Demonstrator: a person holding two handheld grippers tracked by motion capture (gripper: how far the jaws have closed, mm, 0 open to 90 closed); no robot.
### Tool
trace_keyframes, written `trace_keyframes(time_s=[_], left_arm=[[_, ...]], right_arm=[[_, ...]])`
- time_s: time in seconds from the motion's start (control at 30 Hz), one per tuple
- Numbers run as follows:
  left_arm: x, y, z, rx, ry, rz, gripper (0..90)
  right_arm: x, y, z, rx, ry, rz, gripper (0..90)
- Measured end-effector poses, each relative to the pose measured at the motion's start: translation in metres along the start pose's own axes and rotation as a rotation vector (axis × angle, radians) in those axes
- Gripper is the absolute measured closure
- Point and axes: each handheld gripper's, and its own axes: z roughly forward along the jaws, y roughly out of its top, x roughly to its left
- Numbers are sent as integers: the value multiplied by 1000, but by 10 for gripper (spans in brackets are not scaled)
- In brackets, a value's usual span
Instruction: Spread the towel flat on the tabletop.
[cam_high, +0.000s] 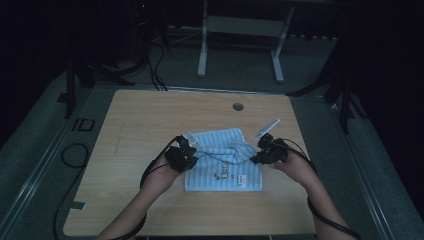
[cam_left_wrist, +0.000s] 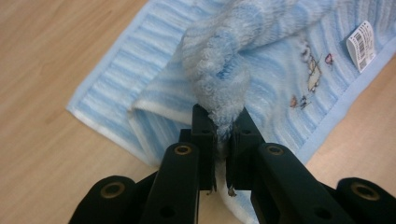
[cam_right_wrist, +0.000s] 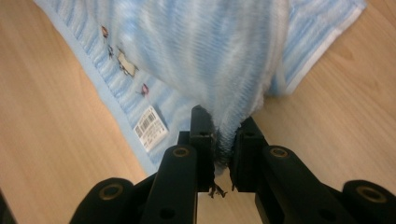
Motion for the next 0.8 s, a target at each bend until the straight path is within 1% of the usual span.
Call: trace_keyframes(time_s=[0.03,0.07,0.1,0.13,0.17,0.23,0.27,0.3,0.33,0.37,0.4,0.47,0.5,0.53,0.57,0.6,0.67,0.7,0.73,0.8], left_arm=[[0,0,0,0,0,0,833],[-1,-2,-1,-1,-3,0,833],[-1,-4,-1,1,-13,-3,833],[-2,-6,-2,7,-27,-3,833],[-4,-9,-2,8,-39,-6,833],[-7,-15,0,10,-67,-12,831],[-8,-18,1,13,-77,-17,831],[-9,-21,4,24,-86,-16,831],[-10,-24,7,39,-94,-16,831],[-11,-28,12,50,-106,-23,831],[-12,-31,17,65,-113,-20,831],[-13,-37,25,86,-133,-36,830],[-15,-41,30,94,-137,-36,830],[-16,-44,34,111,-140,-35,829],[-16,-44,34,111,-140,-35,829],[-17,-47,37,114,-140,-32,829],[-18,-50,41,130,-144,-30,828],[-18,-50,41,130,-144,-30,828],[-20,-53,43,143,-154,-26,827],[-21,-54,44,145,-153,-24,826]], right_arm=[[0,0,0,0,0,0,815],[2,-5,-3,-8,-5,4,814],[2,-9,-4,-15,-1,8,813],[4,-18,-7,-29,10,14,813],[4,-18,-7,-29,10,14,813],[9,-32,-7,-40,29,27,814],[9,-32,-7,-40,29,27,814],[12,-39,-3,-28,44,29,811],[12,-39,-3,-28,44,29,811],[13,-43,1,-18,46,32,811],[14,-46,6,-6,48,35,811],[16,-53,17,9,61,43,811],[17,-55,22,15,67,47,811],[19,-60,31,33,78,54,812],[20,-62,36,41,79,55,812],[20,-62,36,41,79,55,812],[23,-67,47,56,82,58,812],[23,-67,47,56,82,58,812],[24,-69,51,65,82,60,812],[25,-70,52,70,81,57,813]])
